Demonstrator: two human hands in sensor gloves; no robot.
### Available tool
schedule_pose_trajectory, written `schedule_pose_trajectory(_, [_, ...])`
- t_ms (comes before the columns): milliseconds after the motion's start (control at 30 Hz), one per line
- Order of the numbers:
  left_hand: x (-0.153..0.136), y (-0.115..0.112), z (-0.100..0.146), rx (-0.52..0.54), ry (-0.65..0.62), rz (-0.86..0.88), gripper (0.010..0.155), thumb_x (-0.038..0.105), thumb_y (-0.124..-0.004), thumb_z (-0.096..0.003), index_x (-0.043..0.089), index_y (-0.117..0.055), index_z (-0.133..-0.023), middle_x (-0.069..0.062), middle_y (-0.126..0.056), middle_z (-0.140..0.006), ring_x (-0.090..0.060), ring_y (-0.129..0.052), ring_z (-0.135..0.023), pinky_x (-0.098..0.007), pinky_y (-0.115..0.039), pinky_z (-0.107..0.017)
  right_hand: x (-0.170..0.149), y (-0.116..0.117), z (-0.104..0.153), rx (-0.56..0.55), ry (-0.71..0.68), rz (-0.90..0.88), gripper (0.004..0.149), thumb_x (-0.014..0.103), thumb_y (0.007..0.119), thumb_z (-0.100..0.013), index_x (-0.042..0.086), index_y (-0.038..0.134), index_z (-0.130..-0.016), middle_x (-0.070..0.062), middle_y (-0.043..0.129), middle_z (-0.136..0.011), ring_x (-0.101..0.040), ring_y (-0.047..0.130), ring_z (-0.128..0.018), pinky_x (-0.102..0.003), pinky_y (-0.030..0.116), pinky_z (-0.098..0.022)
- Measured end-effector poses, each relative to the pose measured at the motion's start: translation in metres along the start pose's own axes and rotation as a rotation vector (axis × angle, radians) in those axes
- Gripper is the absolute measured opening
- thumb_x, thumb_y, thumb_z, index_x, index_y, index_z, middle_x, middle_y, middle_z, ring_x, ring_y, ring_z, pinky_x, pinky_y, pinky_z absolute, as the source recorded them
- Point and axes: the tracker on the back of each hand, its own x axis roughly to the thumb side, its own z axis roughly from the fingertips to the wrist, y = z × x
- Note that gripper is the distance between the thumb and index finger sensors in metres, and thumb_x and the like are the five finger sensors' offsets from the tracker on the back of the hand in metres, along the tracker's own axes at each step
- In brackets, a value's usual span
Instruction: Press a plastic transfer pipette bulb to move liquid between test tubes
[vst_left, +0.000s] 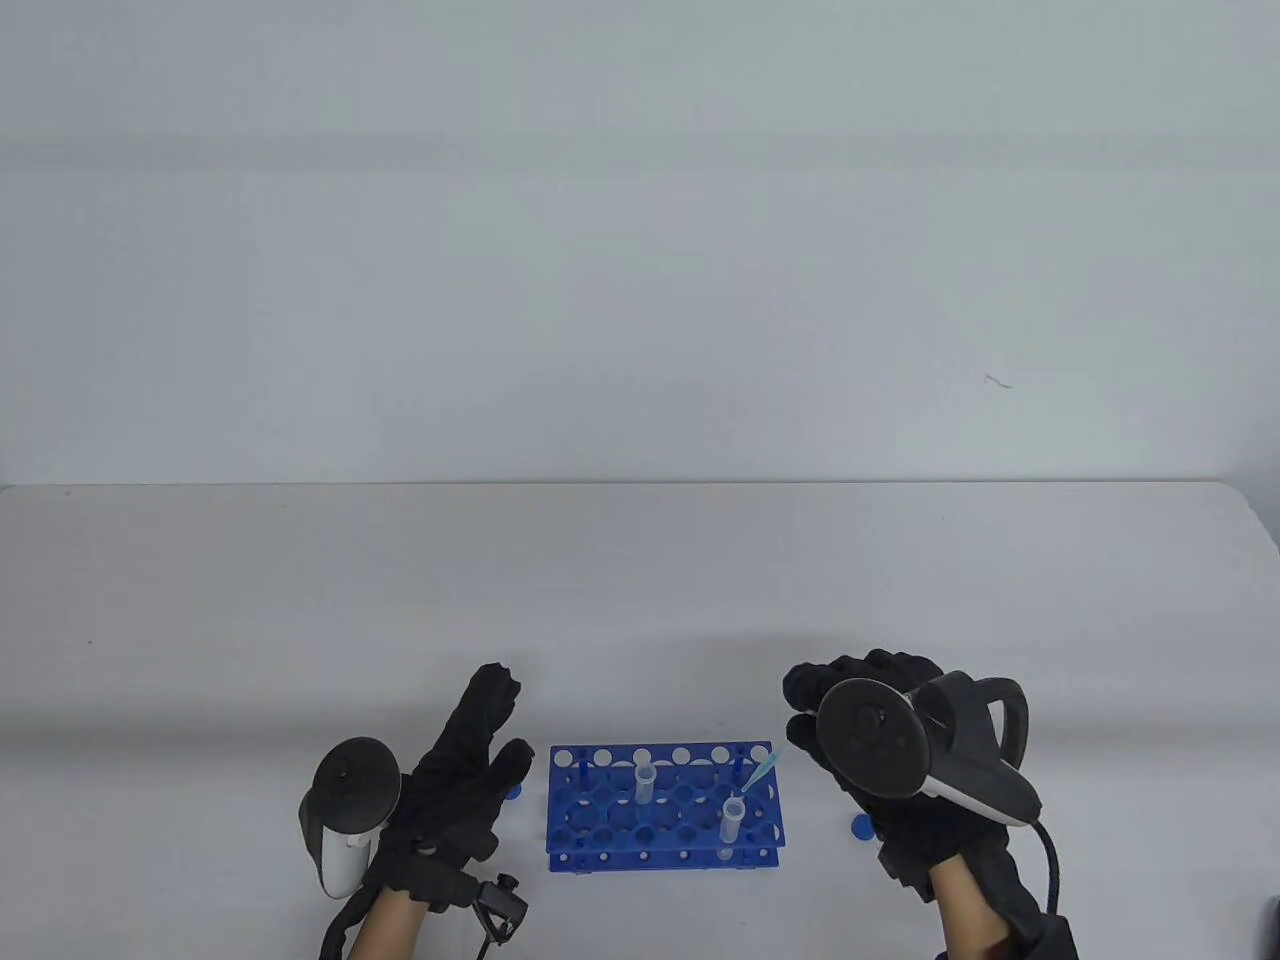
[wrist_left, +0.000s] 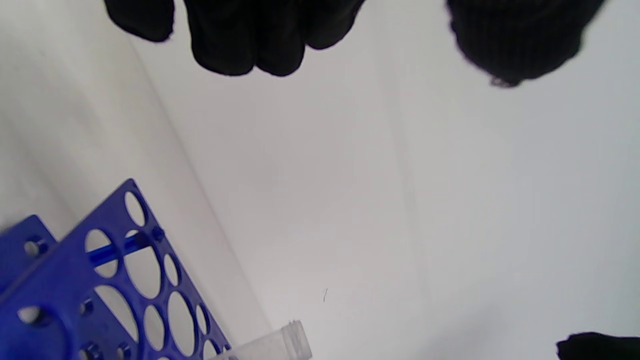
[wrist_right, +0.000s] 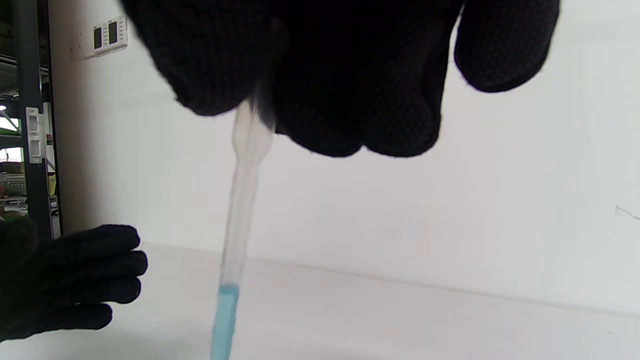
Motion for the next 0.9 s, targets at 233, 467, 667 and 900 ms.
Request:
schedule_pose_trajectory(233, [0.000, -0.002, 0.000, -0.008, 0.000, -0.002, 0.100, 0.072, -0.062, -0.0410, 0.021, -0.028, -0.120, -0.010, -0.040, -0.126, -0.037, -0.047, -0.115, -0.064, -0.041, -0.084, 0.008, 0.018, -0.009, 0.052, -0.018, 0.022, 0.045, 0.036, 0.085, -0.038, 0.020, 0.088, -0.080, 0.000, 0.100, -0.063, -0.022, 0.097, -0.055, -0.057, 0.070, -0.061])
schedule_pose_trajectory(467, [0.000, -0.002, 0.000, -0.007, 0.001, 0.004, 0.100, 0.072, -0.062, -0.0411, 0.021, -0.028, -0.120, -0.010, -0.040, -0.126, -0.037, -0.047, -0.115, -0.064, -0.041, -0.084, 0.019, 0.032, -0.016, 0.098, -0.036, 0.078, 0.045, 0.035, 0.086, -0.037, 0.021, 0.087, -0.080, 0.000, 0.100, -0.064, -0.022, 0.097, -0.055, -0.057, 0.070, -0.061])
schedule_pose_trajectory(667, [0.000, -0.002, 0.000, -0.007, 0.000, 0.006, 0.100, 0.072, -0.062, -0.0411, 0.021, -0.028, -0.120, -0.010, -0.040, -0.126, -0.037, -0.047, -0.114, -0.064, -0.041, -0.084, 0.032, 0.044, -0.021, 0.148, -0.062, 0.155, 0.047, 0.033, 0.088, -0.036, 0.021, 0.087, -0.081, 0.000, 0.100, -0.064, -0.021, 0.097, -0.056, -0.057, 0.070, -0.061])
schedule_pose_trajectory(900, [0.001, -0.003, 0.000, -0.008, -0.001, 0.008, 0.100, 0.072, -0.062, -0.0411, 0.021, -0.028, -0.120, -0.010, -0.040, -0.126, -0.037, -0.047, -0.114, -0.064, -0.041, -0.084, 0.043, 0.054, -0.024, 0.170, -0.088, 0.224, 0.046, 0.033, 0.088, -0.035, 0.021, 0.088, -0.079, 0.001, 0.101, -0.063, -0.021, 0.098, -0.054, -0.056, 0.071, -0.060])
